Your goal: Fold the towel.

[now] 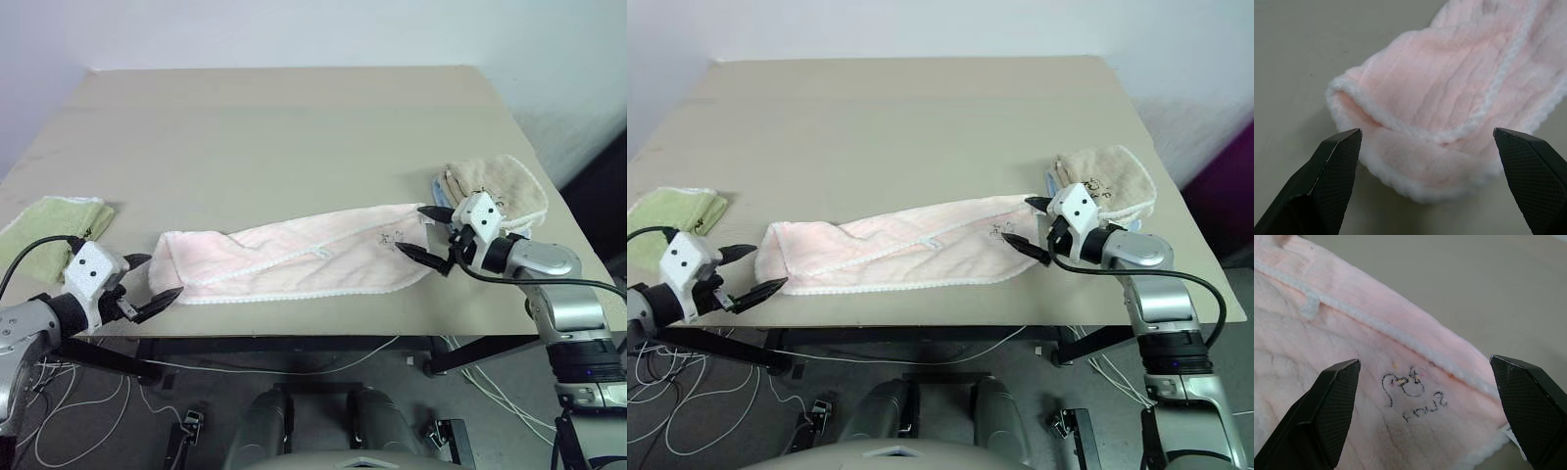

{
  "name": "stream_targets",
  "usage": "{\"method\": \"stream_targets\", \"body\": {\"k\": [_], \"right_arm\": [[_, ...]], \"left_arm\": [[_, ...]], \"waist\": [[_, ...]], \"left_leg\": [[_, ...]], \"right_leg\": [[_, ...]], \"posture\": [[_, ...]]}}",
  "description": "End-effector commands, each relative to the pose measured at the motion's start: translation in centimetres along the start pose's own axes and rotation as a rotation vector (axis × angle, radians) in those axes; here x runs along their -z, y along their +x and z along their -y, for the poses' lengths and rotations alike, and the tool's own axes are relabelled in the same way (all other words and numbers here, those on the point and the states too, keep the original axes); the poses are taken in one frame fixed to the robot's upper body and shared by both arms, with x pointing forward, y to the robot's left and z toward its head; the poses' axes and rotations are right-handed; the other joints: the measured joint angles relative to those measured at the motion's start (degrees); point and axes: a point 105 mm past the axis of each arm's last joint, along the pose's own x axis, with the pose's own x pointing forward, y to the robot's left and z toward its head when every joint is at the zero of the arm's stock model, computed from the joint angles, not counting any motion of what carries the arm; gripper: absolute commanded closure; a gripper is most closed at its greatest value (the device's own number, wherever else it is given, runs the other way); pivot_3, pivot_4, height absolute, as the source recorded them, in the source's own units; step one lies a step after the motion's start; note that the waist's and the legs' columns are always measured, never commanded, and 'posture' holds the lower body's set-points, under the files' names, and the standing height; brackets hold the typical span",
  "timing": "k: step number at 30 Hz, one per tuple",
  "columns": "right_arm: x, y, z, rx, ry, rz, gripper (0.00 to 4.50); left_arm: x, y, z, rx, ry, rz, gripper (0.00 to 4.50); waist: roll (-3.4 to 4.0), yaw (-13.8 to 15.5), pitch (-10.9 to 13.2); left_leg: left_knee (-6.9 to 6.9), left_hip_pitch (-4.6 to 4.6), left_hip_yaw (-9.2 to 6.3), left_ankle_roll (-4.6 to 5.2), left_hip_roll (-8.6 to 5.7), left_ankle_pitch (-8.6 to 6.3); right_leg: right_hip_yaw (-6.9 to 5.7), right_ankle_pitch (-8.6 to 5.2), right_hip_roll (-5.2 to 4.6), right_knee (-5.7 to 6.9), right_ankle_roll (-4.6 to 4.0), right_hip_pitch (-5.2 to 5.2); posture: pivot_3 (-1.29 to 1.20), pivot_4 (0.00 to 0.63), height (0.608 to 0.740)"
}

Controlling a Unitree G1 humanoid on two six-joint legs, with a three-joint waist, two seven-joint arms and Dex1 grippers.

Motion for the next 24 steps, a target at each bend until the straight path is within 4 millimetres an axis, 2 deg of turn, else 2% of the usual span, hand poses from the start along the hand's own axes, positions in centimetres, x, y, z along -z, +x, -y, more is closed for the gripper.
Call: {"method": "stream_targets", "body": {"k": [1, 5, 8, 15, 24], "right_arm": [[-0.6, 0.4, -0.2, 0.003, -0.025, 0.036, 0.05], [-0.6, 0.7, -0.5, 0.002, -0.019, 0.053, 0.05], [-0.4, 0.9, -0.8, 0.012, -0.012, 0.062, 0.05], [-0.1, 0.4, -1.1, 0.057, 0.003, 0.072, 0.05], [0.1, -0.6, -1.7, 0.088, 0.011, 0.076, 0.05]], "left_arm": [[-0.7, 0.0, -0.3, 0.036, 0.085, -0.006, 0.00], [-0.3, -0.2, -0.5, 0.099, 0.198, -0.073, 0.00], [-1.0, 0.2, -1.0, 0.126, 0.250, -0.066, 0.00], [-1.8, 3.0, -0.9, 0.212, 0.350, -0.052, 0.00], [-1.3, 6.1, -0.4, 0.258, 0.505, -0.060, 0.00]], "waist": [[0.00, 0.00, 0.00], [0.00, 0.00, 0.00], [0.00, 0.04, 0.00], [0.01, 0.01, 0.01], [0.01, 0.01, 0.01]], "left_leg": [[0.00, 0.00, 0.00, 0.00, 0.00, 0.00], [0.00, 0.00, 0.00, 0.00, 0.00, 0.00], [0.00, 0.00, -0.01, 0.00, 0.00, 0.00], [0.00, 0.01, -0.02, 0.00, -0.01, 0.00], [0.03, 0.01, 0.01, 0.01, -0.01, 0.00]], "right_leg": [[0.00, 0.00, 0.00, 0.00, 0.00, 0.00], [-0.01, 0.00, 0.00, 0.00, 0.00, 0.00], [-0.02, 0.00, 0.00, 0.00, 0.00, 0.01], [-0.05, 0.00, 0.02, 0.00, 0.01, 0.02], [-0.09, 0.01, 0.16, 0.03, 0.02, 0.02]], "posture": [[0.00, 0.150, 0.740], [0.00, 0.150, 0.740], [0.00, 0.150, 0.740], [0.00, 0.150, 0.740], [0.00, 0.150, 0.740]]}}
